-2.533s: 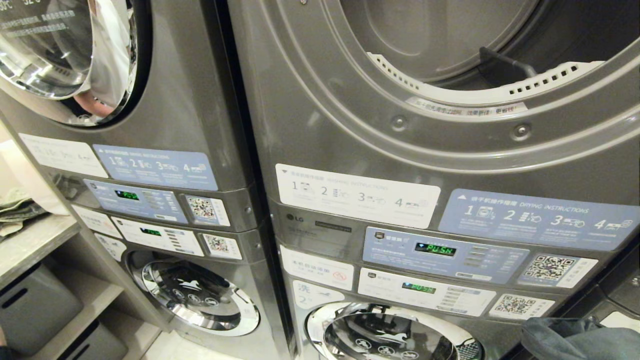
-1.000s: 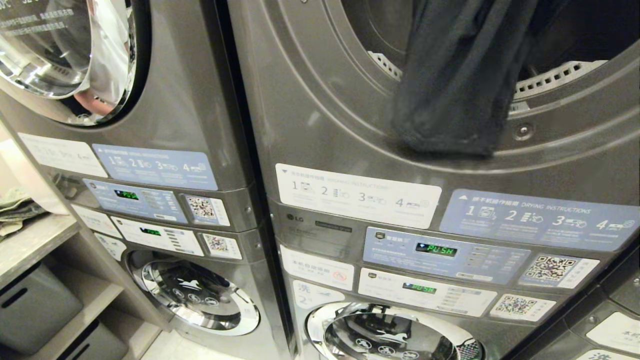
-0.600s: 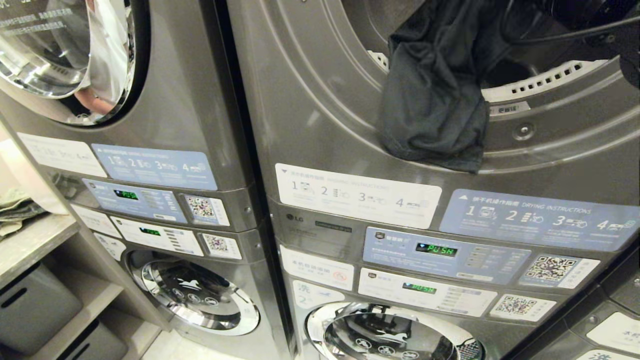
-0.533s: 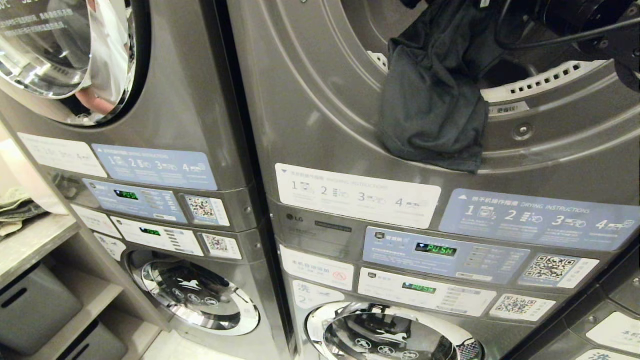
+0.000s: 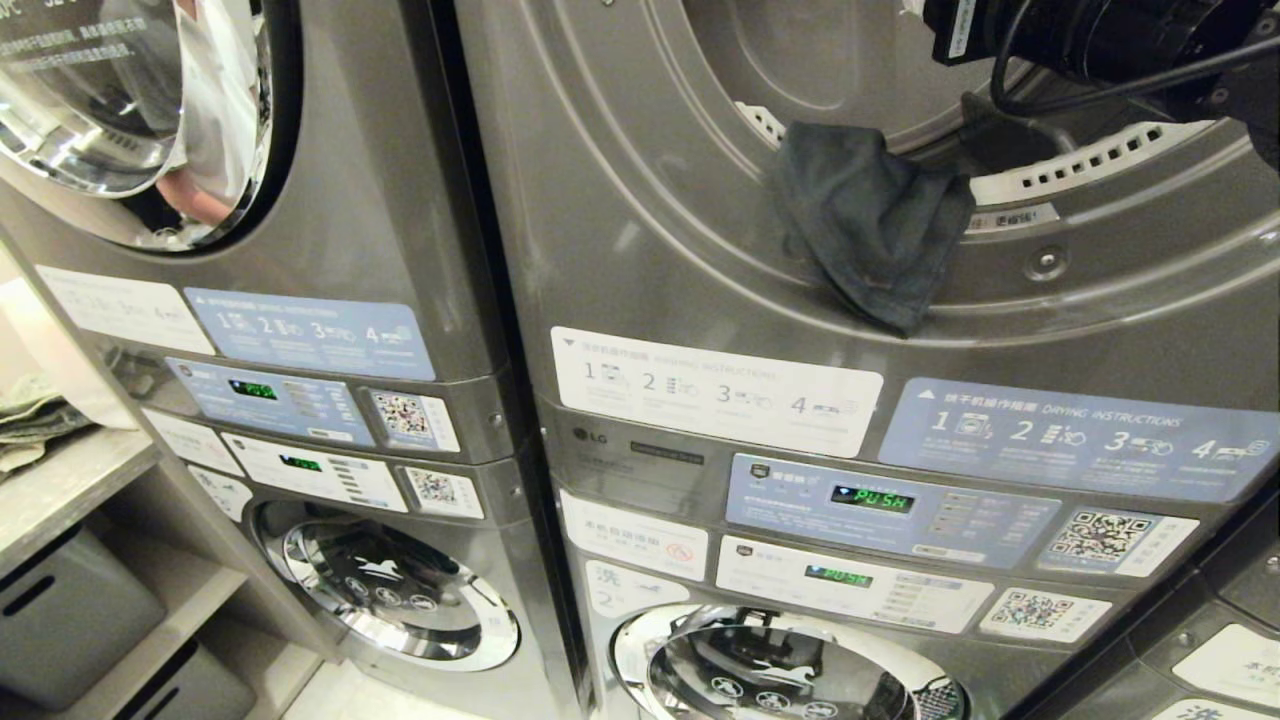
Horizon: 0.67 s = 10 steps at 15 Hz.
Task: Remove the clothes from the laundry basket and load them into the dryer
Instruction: Put the clothes in the dryer
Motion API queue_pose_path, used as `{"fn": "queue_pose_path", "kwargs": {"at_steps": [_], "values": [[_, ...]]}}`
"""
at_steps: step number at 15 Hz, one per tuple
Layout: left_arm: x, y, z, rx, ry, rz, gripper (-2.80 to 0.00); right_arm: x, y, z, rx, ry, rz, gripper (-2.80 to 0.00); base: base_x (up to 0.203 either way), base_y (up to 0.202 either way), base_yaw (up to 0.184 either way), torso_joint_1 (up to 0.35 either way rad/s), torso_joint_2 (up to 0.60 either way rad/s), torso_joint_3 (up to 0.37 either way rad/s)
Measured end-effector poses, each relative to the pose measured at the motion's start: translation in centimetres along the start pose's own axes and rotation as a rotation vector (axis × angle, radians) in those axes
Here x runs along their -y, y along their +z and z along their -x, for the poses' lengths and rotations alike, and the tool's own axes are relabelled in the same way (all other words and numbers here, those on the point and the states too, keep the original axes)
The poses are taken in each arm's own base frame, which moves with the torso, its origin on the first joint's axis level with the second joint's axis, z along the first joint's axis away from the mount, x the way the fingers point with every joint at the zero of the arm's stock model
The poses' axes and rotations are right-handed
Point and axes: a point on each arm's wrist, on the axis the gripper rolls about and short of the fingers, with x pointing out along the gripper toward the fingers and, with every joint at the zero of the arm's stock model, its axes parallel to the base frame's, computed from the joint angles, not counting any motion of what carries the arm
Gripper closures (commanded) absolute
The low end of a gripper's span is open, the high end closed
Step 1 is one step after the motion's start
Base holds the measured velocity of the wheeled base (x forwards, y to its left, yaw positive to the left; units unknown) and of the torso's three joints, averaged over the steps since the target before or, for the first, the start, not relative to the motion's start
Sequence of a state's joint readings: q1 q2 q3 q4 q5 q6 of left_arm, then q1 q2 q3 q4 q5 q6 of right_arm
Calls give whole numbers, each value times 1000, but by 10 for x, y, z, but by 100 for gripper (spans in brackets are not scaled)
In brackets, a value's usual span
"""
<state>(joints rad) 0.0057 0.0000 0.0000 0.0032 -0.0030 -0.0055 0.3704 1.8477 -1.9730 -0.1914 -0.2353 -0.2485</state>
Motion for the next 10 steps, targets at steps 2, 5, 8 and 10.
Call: {"fn": "queue_pose_path", "kwargs": {"at_steps": [2,5,8,10], "values": [[0,0,0,0,0,0,0,0,11,9,22,44,-12,-280,0,0,0,0,0,0],[0,0,0,0,0,0,0,-1,36,38,15,167,-46,-280,0,0,0,0,0,0],[0,0,0,0,0,0,0,-4,42,71,-45,242,-64,-280,0,0,0,0,0,0],[0,0,0,0,-1,0,0,-7,32,91,-125,275,-73,-280,0,0,0,0,0,0]]}}
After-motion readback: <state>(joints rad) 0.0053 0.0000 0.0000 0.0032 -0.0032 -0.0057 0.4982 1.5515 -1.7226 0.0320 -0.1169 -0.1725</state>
